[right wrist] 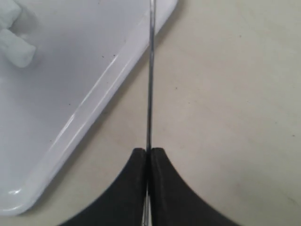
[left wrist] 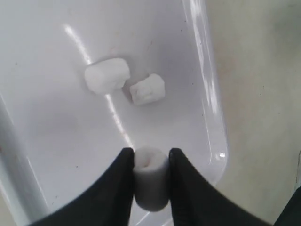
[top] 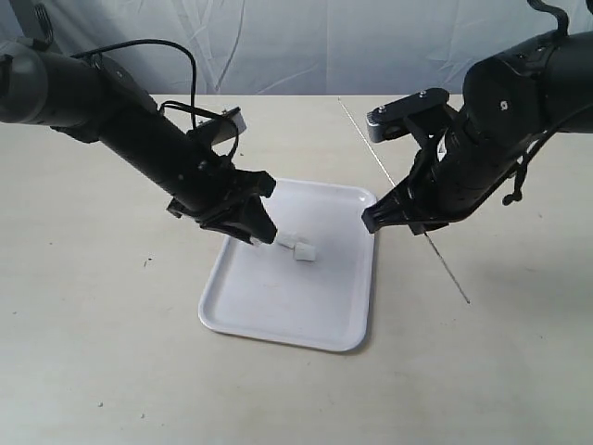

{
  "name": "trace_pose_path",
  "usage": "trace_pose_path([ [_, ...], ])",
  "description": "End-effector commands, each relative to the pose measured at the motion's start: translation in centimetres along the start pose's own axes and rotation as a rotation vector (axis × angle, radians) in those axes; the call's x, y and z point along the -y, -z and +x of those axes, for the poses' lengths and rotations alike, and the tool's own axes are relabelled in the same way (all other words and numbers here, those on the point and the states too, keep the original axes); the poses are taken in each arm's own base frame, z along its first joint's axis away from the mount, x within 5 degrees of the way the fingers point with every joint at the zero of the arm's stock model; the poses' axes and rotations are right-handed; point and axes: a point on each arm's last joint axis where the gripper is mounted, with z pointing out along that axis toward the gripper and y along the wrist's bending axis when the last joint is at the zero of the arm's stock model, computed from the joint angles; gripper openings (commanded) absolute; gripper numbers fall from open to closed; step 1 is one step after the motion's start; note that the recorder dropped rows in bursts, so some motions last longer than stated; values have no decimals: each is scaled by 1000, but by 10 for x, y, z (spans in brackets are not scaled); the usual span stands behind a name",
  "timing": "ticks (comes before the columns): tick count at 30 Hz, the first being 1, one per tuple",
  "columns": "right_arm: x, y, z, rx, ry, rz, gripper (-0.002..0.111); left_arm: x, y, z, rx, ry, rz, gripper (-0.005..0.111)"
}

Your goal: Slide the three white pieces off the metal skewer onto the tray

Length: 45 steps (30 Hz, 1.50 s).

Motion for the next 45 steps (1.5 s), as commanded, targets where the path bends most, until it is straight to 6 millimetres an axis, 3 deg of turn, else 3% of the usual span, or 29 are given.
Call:
trace_pose_path([
  [1,-4,1,-4,39,-25,-56,-1,2,0,2,-29,24,3,25],
  [9,-13,-25,-3,-17,-25,-141,-1,-1,-2,4,-18,30,-11,25],
  [14,-21,-47,-6,1,-34,-225,-1,-9,-6,6,27,44,-65,43],
  [16,-25,-53,-8,20,-34,-266,-1,-10,-7,5,39,47,-74,43],
  [19,-26,-67,-7,14,-41,-266,-1,-10,-7,3,55,61,-69,33],
  [22,-27,-77,-4,-14,-40,-267,3,-14,-6,2,77,35,-118,11],
  [23,-26,-79,-4,-12,-42,-265,9,-15,-6,1,78,35,-119,1],
  [26,-26,-81,-7,17,-67,-259,21,-15,-6,1,84,33,-123,0],
  [29,-26,-81,-9,35,-59,-254,22,-15,-6,1,84,35,-123,0],
  [33,-26,-75,-14,43,-33,-257,22,-14,-4,2,77,39,-135,0],
  [37,-23,-53,-21,114,7,-237,22,-10,12,-1,119,5,-213,0],
  [45,-16,14,-24,295,118,-174,21,30,78,9,355,-167,-331,0],
])
